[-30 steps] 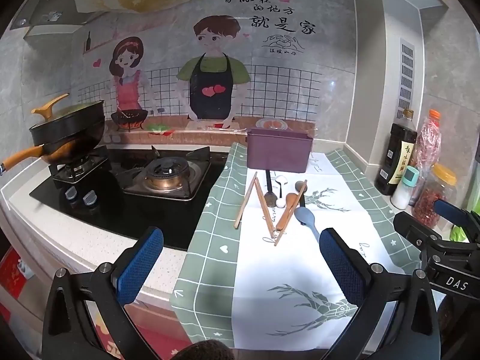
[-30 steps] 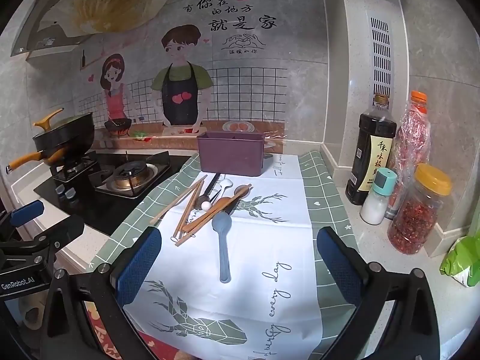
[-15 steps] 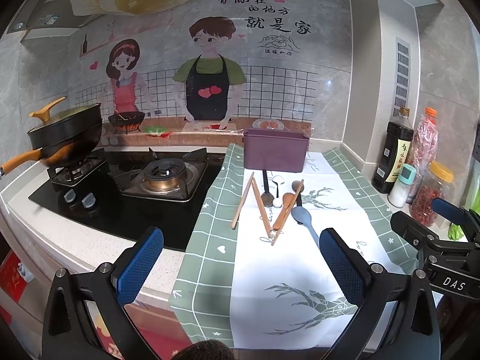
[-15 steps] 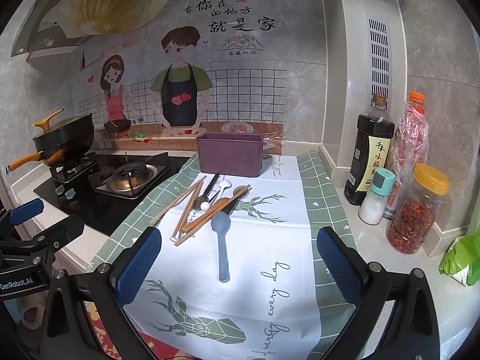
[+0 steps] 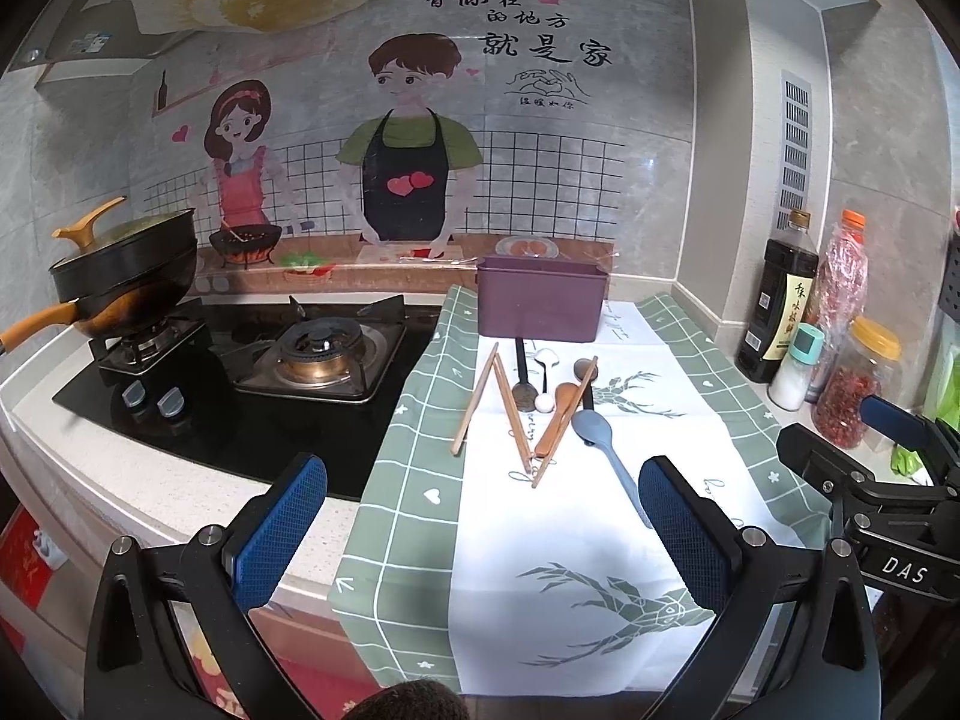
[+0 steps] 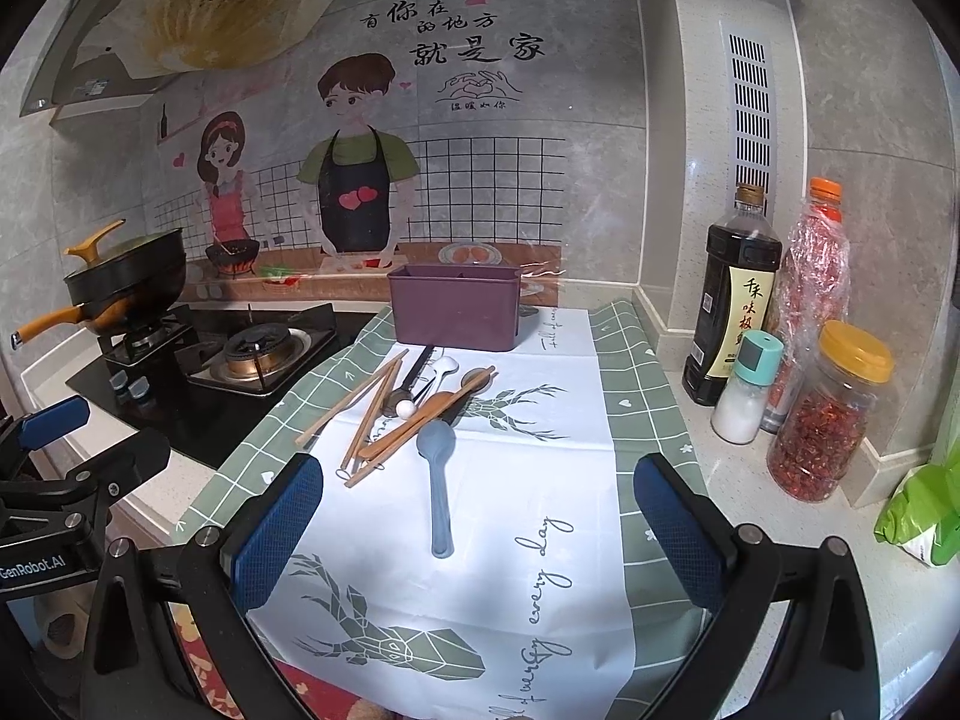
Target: Organize utensils
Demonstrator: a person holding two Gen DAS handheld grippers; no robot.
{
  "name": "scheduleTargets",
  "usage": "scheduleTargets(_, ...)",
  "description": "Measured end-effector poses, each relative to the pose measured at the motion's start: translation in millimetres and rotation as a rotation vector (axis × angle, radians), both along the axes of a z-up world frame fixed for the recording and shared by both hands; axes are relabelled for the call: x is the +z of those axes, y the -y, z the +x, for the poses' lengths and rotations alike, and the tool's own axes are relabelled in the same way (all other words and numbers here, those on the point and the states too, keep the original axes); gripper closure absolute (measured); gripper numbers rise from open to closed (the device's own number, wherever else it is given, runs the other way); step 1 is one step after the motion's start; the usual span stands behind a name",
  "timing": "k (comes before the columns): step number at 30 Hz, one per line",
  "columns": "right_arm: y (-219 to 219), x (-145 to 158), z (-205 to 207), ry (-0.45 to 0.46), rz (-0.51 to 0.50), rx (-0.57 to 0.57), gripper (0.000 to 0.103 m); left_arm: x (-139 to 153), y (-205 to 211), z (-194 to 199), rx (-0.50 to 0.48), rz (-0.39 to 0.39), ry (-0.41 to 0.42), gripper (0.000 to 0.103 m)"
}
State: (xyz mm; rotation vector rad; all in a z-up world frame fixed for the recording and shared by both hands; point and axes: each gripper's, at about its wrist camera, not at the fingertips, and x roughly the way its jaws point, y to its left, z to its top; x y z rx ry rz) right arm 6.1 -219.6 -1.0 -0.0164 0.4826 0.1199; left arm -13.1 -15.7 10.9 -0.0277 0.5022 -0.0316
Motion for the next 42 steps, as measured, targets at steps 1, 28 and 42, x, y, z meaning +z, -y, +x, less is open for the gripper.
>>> scheduleTargets(1, 0, 0, 0, 0.000, 0.000, 0.000, 0.000, 0, 0, 0, -0.001, 0.000, 0.000, 0.000)
scheduleTargets(28, 8, -1, 7, -0.010, 0.010, -0.013, 0.000, 0, 4, 3, -0.005, 0.002, -0.008, 0.000)
scheduleTargets(42, 4, -3, 33, -0.020, -0.003, -0.035, 0.000, -1, 2, 39, -0.027, -0.002, -0.030, 0.000)
